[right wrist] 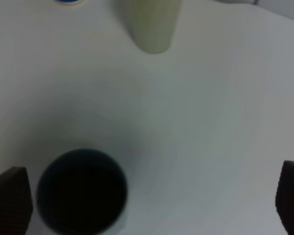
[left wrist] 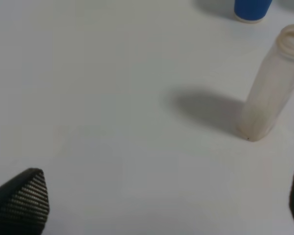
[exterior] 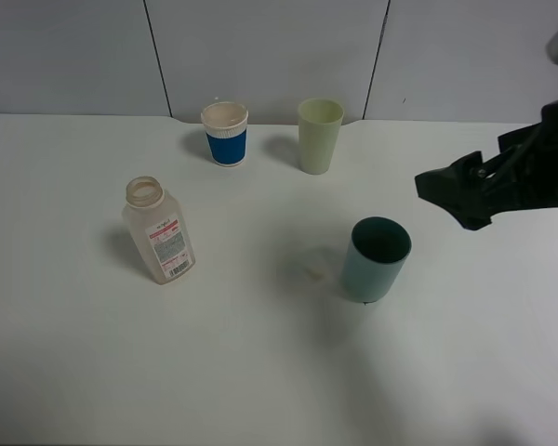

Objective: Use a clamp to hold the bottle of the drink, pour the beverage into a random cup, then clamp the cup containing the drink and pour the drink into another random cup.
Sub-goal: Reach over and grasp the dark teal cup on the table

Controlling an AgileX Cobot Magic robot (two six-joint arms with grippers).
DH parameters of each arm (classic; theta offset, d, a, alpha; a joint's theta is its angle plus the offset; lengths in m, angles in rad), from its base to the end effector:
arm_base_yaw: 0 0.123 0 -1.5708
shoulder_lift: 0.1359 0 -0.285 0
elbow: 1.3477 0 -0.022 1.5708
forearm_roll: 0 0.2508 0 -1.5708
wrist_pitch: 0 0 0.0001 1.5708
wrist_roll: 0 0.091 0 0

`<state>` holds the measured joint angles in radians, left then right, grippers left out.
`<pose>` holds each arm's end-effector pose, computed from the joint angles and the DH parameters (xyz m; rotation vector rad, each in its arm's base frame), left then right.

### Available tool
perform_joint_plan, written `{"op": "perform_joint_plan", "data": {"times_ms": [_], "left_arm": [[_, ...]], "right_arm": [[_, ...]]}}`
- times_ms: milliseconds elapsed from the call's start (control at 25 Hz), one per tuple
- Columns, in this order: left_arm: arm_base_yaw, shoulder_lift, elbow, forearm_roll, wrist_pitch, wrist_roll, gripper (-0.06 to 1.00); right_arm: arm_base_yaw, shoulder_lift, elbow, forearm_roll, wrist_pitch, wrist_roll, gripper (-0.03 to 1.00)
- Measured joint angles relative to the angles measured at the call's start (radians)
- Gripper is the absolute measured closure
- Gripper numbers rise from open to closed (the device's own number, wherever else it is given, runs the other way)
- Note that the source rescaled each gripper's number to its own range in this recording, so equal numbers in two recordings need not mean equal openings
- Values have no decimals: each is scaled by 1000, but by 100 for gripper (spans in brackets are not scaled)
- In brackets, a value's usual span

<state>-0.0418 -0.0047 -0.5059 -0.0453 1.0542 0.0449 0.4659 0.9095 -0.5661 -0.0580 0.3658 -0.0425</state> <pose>-0.0062 -0.0033 0.2795 0.0900 2.0248 -0.0521 0.1609 0.0788 0.2742 -0.5989 2.1150 0.1849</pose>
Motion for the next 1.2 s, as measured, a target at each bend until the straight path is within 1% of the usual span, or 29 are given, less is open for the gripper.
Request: {"op": "perform_joint_plan", "data": {"times_ms": [80, 200, 280, 440, 560, 760, 1040, 1200], "left_arm": [[0, 0, 0, 0, 0, 0, -6], [0, 0, 0, 0, 0, 0, -6], [0, 0, 0, 0, 0, 0, -6], [0, 0, 0, 0, 0, 0, -6], [0, 0, 0, 0, 0, 0, -6], [0, 0, 0, 0, 0, 0, -6], [0, 0, 0, 0, 0, 0, -6], [0, 0, 0, 0, 0, 0, -6]], "right_arm": [[42, 28, 0, -12, -1, 20, -3], [68, 45, 0, -12, -1, 22, -3], [72, 45, 0, -12, 2, 23, -3], [72, 45, 0, -27, 36, 24, -3], [72, 45, 0, -38, 54, 43, -3], [72, 45, 0, -41, 114, 82, -3], [81, 78, 0, -41, 116, 119, -3], [132, 153, 0, -41, 102, 126, -3]]}}
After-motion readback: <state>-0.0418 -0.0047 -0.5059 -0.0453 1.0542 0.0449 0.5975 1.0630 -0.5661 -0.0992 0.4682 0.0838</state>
